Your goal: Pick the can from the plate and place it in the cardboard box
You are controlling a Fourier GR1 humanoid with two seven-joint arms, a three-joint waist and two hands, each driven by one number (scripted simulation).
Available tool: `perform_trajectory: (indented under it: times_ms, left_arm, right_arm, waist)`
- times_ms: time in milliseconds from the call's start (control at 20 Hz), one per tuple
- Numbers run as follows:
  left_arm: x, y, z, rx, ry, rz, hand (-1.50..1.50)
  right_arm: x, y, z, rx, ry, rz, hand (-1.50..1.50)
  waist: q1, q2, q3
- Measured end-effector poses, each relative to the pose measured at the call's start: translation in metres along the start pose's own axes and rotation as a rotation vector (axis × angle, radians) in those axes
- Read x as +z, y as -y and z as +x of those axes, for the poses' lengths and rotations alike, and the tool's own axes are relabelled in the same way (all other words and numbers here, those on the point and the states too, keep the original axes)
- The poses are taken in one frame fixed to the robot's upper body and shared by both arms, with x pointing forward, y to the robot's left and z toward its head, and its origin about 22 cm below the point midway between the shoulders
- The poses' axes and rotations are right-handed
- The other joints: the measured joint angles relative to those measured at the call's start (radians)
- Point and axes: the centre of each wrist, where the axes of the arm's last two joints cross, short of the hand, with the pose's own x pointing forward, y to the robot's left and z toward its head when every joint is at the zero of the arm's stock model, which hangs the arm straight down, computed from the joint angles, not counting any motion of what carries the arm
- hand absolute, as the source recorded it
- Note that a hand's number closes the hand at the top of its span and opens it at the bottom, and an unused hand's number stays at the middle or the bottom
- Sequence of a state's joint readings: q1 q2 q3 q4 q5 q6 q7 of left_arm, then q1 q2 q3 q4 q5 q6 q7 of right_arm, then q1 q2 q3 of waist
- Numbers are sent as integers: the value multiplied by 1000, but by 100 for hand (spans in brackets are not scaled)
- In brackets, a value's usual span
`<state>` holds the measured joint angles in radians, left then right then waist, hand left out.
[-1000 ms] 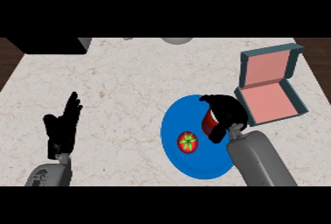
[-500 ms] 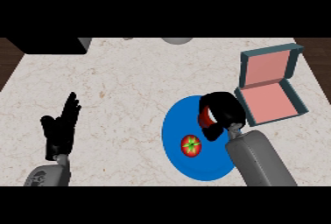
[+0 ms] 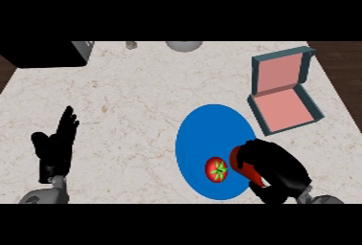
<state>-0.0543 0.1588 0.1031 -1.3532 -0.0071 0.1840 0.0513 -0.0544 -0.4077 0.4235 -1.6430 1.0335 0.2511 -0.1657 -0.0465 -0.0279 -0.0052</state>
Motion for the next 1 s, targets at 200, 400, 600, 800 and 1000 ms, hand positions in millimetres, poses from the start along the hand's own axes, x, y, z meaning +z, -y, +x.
perform_trajectory:
  times_ms: [200,400,600,800,1000]
  left_arm:
    - [2,2,-2,1,1,2,0]
    - [3,7,-4,4,8,2,0]
    - [7,1,-7,-2,3,7,0]
    - [6,1,-5,2,6,2,0]
    - [4,7,-4,0,8,-11,0]
  right_arm:
    - [63,-4,-8,36,111,-13,150]
    - [117,16,-18,42,184,-68,150]
    - [155,46,-20,-2,223,-163,150]
    - [182,79,-24,-56,222,-273,150]
    - [208,112,-33,-79,185,-346,150]
  waist:
    - [-6,8,2]
    - [-7,15,4]
    - [-11,15,4]
    - [-5,18,4]
    - [9,21,4]
